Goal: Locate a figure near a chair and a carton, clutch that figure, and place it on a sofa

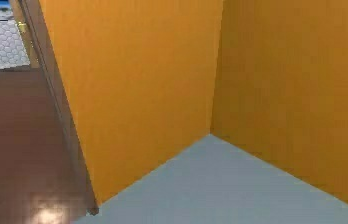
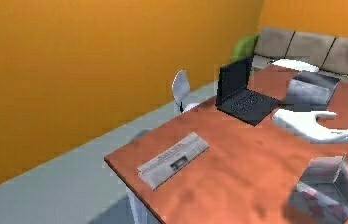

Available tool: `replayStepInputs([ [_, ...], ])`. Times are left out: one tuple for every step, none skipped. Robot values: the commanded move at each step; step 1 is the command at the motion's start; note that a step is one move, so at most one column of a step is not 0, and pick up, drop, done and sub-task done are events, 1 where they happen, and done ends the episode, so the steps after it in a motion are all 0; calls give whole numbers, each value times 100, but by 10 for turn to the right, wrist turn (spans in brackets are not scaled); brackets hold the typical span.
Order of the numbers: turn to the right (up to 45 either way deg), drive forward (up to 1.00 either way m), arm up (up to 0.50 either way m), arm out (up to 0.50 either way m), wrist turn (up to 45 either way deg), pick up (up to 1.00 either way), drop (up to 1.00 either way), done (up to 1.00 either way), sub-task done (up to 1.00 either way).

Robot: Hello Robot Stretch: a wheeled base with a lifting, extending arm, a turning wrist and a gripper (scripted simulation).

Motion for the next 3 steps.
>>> replayStepInputs([
  [360, 0, 0, 0, 0, 0, 0, 0, 0],
  [450, 0, 0, 0, 0, 0, 0, 0, 0],
  [450, 0, 0, 0, 0, 0, 0, 0, 0],
])
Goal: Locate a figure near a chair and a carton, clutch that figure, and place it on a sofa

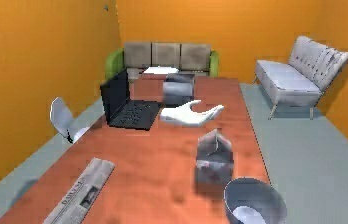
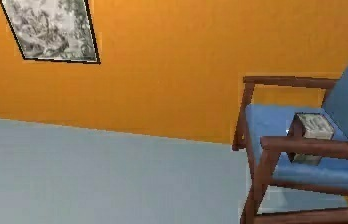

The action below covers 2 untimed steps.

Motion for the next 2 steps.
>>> replayStepInputs([
  [450, 0, 0, 0, 0, 0, 0, 0, 0],
  [390, 0, 0, 0, 0, 0, 0, 0, 0],
])
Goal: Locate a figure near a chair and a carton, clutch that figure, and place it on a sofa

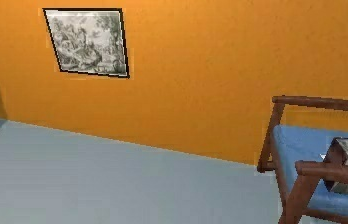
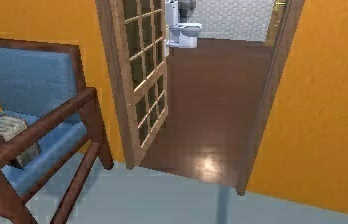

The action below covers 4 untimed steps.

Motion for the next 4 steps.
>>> replayStepInputs([
  [0, 35, 0, 0, 0, 0, 0, 0, 0],
  [-210, 0, 0, 0, 0, 0, 0, 0, 0],
  [0, 20, 0, 0, 0, 0, 0, 0, 0],
  [-450, 0, 0, 0, 0, 0, 0, 0, 0],
])
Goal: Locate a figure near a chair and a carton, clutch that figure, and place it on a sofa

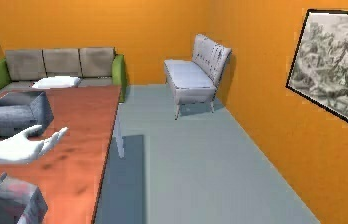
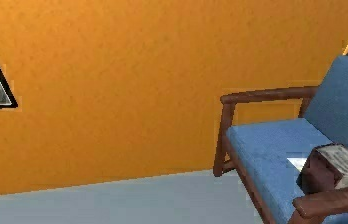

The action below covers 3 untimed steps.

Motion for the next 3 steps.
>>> replayStepInputs([
  [-60, 0, 0, 0, 0, 0, 0, 0, 0],
  [0, 80, 0, 0, 0, 0, 0, 0, 0],
  [-450, 0, 0, 0, 0, 0, 0, 0, 0],
])
